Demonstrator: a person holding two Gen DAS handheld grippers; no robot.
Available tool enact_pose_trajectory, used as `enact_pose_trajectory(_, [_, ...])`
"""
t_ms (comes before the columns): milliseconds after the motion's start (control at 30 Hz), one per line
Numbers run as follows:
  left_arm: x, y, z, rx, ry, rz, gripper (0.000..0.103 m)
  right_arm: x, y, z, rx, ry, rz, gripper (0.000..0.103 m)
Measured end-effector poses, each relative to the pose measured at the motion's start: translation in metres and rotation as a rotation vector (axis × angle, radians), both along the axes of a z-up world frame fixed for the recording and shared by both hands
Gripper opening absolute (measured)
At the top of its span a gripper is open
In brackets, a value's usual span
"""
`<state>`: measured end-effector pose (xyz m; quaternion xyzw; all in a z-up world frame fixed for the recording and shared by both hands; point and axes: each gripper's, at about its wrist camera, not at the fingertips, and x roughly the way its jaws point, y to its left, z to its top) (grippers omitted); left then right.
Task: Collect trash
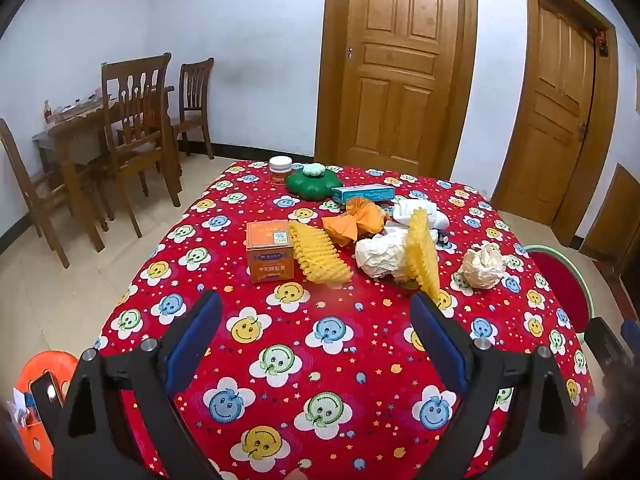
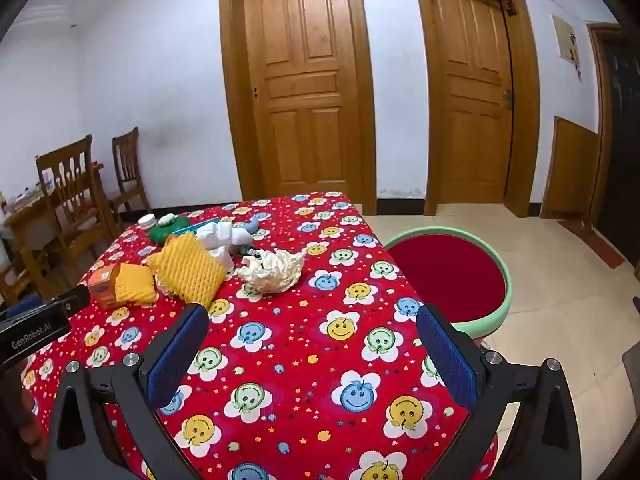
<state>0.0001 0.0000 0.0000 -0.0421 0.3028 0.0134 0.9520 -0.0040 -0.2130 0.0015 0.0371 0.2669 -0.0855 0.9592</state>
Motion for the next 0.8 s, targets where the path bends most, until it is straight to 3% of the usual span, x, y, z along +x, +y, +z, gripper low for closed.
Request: enact_pose_trajectory(800, [0.0000,0.0001,0.0000,-0.005,-0.001,0.000,0.094,0.0013,-0.0011,0.0033,-0.005,0.009,0.007,0.103])
